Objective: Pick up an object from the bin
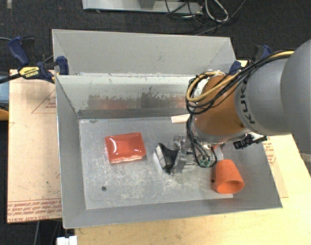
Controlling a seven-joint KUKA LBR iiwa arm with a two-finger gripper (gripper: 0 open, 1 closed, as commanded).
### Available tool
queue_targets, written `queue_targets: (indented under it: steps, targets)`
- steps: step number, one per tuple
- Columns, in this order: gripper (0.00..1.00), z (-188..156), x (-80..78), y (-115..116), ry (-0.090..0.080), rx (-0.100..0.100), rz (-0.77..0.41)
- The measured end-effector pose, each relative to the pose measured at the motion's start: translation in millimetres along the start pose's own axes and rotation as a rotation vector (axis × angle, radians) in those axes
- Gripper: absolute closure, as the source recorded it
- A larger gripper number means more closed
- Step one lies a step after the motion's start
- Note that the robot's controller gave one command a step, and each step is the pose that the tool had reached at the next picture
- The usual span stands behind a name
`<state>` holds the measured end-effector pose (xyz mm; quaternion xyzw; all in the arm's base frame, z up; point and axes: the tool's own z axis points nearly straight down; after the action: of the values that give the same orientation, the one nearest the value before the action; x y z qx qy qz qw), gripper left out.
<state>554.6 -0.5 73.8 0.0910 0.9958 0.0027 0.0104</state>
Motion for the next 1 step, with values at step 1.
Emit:
queue_targets:
  steps: [1]
  targets:
    - [1.00, -74.1, -1.6, -1.8, -0.004, -0.002, 0.032]
